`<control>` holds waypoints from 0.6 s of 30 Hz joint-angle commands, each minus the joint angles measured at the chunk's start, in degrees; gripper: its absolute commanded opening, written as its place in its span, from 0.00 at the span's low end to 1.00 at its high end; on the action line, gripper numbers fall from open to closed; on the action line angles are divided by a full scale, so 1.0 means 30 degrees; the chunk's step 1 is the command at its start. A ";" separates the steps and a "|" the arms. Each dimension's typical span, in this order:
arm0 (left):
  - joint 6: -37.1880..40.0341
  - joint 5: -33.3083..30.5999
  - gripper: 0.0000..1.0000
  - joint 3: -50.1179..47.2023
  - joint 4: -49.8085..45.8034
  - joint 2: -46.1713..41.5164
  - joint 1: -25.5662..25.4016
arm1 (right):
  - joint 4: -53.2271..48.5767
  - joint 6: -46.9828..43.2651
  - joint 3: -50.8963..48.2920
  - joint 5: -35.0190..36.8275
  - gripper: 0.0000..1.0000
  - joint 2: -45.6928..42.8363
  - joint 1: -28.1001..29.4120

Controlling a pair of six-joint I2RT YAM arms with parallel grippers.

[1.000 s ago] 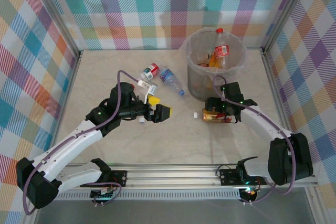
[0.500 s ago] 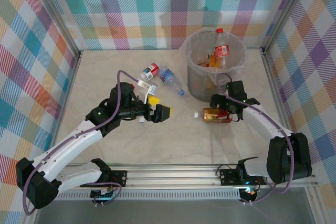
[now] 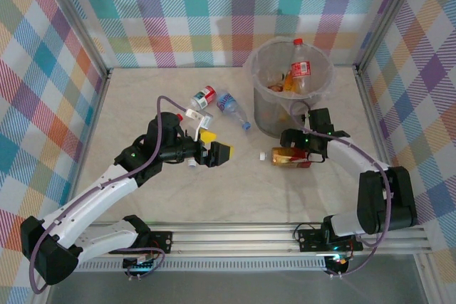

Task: Put the plastic bottles in the bin

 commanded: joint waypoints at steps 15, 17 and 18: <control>-0.0297 0.0312 1.00 -0.0164 0.0068 -0.0462 -0.0282 | -0.2151 0.3284 -0.2248 -0.1301 0.98 -0.3743 0.3141; -0.0312 0.0306 1.00 -0.0118 -0.0019 -0.0549 -0.0299 | -0.2502 0.3537 -0.2454 -0.1046 0.99 -0.4149 0.3661; -0.0310 0.0312 1.00 -0.0116 -0.0019 -0.0594 -0.0298 | -0.2651 0.3645 -0.2548 -0.0906 0.99 -0.4315 0.3889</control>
